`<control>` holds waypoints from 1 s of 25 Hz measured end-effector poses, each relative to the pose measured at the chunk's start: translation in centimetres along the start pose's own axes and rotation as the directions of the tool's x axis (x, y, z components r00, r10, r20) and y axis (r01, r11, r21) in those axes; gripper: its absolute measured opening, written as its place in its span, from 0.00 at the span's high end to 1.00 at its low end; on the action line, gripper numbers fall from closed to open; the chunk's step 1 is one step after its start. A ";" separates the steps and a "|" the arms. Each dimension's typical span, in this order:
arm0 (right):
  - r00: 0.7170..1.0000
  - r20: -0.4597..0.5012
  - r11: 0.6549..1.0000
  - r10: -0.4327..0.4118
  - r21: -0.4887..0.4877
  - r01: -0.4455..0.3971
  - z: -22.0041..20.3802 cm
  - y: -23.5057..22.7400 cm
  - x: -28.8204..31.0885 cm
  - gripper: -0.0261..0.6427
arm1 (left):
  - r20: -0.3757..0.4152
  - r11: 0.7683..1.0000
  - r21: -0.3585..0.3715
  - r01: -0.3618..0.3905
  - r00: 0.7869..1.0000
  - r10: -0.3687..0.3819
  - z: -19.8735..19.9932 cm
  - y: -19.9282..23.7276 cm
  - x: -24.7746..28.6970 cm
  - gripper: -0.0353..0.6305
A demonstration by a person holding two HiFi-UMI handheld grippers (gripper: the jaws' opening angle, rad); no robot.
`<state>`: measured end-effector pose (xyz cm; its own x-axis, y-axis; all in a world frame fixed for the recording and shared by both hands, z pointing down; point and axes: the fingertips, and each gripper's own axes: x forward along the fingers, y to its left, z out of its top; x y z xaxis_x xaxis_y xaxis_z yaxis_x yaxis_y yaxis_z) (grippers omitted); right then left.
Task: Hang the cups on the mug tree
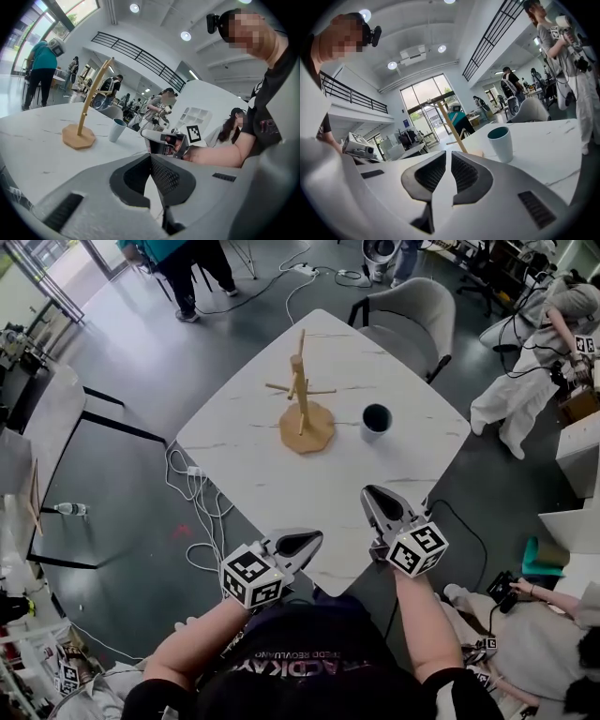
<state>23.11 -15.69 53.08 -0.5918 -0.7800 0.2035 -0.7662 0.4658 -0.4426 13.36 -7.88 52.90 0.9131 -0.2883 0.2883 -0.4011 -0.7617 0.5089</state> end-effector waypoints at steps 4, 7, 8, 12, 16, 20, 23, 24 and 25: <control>0.999 -0.023 0.999 -0.038 -0.015 0.037 -0.3 -3.6 0.8 0.82 | 0.008 1.000 -0.012 -0.019 1.000 0.019 0.0 0.1 0.7 0.95; 0.995 -0.048 0.995 -0.087 -0.062 0.083 -0.4 -6.5 1.4 0.79 | 0.013 0.999 -0.024 -0.035 0.999 0.035 0.0 0.2 1.0 0.95; 0.993 -0.059 0.992 -0.104 -0.081 0.099 -0.3 -7.5 1.7 0.77 | 0.013 0.999 -0.028 -0.040 0.999 0.040 0.0 0.2 1.0 0.95; 0.982 -0.113 0.978 -0.153 -0.163 0.133 -0.2 -10.8 2.9 0.67 | 0.011 0.997 -0.043 -0.058 0.998 0.058 -0.1 0.0 1.0 0.95; 0.961 -0.186 0.956 -0.207 -0.249 0.157 -1.1 -14.1 4.6 0.62 | 0.005 0.995 -0.054 -0.078 0.997 0.078 -0.6 0.1 0.9 0.95; 0.946 -0.237 0.952 -0.222 -0.262 0.158 -2.2 -16.5 6.3 0.59 | -0.006 0.993 -0.067 -0.099 0.995 0.099 -1.1 0.4 0.6 0.95; 0.939 -0.262 0.946 -0.223 -0.289 0.145 -2.8 -17.4 7.4 0.57 | -0.013 0.990 -0.077 -0.115 0.993 0.114 -1.5 0.6 0.2 0.95; 0.937 -0.269 0.943 -0.225 -0.303 0.139 -2.9 -17.6 7.7 0.56 | -0.014 0.990 -0.079 -0.121 0.993 0.120 -1.6 0.7 0.1 0.95; 0.935 -0.275 0.940 -0.225 -0.314 0.134 -3.0 -17.8 8.0 0.56 | -0.016 0.989 -0.081 -0.126 0.992 0.125 -1.6 0.7 0.0 0.95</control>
<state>31.24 -29.02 65.17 -0.4493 -0.7190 0.5303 -0.8781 0.4645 -0.1143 13.01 -7.49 54.57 0.8547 -0.3720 0.3622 -0.5173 -0.6696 0.5329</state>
